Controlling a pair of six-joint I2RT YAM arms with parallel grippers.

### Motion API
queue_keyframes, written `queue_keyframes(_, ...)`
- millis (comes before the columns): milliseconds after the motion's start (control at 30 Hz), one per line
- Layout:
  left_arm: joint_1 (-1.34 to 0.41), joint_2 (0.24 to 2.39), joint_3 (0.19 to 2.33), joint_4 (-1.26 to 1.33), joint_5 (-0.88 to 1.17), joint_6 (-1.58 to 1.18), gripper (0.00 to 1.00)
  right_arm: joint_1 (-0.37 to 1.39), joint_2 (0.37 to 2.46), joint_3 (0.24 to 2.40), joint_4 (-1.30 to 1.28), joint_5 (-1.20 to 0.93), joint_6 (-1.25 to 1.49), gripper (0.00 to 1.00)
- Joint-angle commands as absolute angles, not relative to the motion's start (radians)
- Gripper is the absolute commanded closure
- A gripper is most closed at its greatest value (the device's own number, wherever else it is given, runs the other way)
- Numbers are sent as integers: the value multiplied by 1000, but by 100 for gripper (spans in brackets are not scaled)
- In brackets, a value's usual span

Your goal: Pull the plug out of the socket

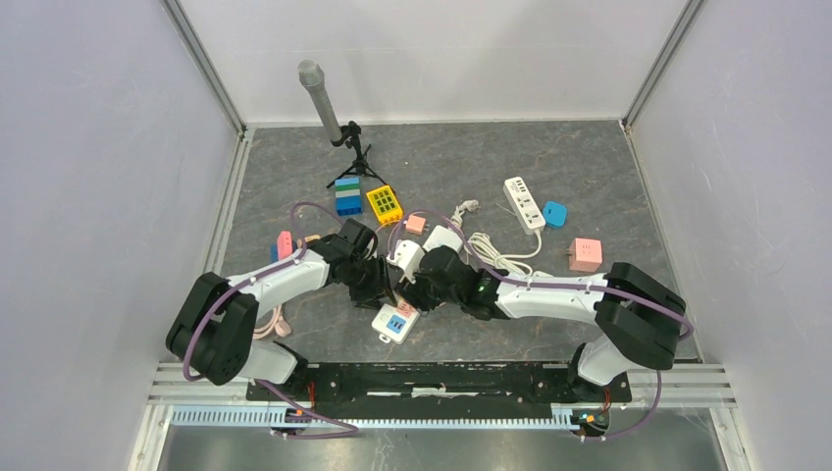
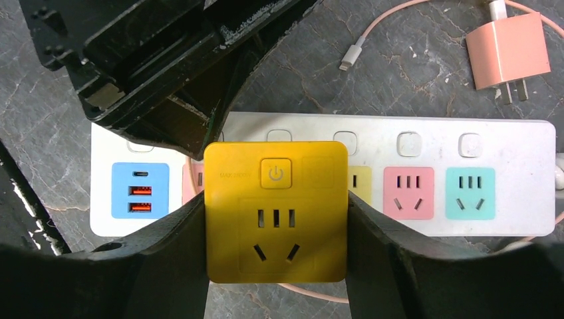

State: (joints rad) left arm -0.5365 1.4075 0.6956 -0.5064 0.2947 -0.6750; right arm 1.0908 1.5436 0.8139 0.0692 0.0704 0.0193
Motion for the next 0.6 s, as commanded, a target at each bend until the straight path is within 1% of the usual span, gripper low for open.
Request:
queue_keyframes(0,-535,1466,662,-607,89,-669,52,1121,1496,883,133,42,-2,100)
queue_keyframes(100,-536,1468,662,-606,86,-667,52,1056,1466,874,174,-73,78,100)
queue_keyframes(167,-535,1473,664,-606,85,-665,53,1034,1473,879,182,-104,101,100)
queue_keyframes(267,-535,1475,668,-606,82,-660,53,1051,1531,934,104,-85,77,100)
queue_keyframes(333,-535,1475,671,-607,80,-658,53,1087,1566,968,45,-21,32,100)
queue_keyframes(433,-535,1469,670,-606,81,-657,53,1094,1576,1006,3,27,12,100)
queue_keyframes(567,-535,1462,672,-607,78,-652,53,1053,1549,1022,2,-34,33,100)
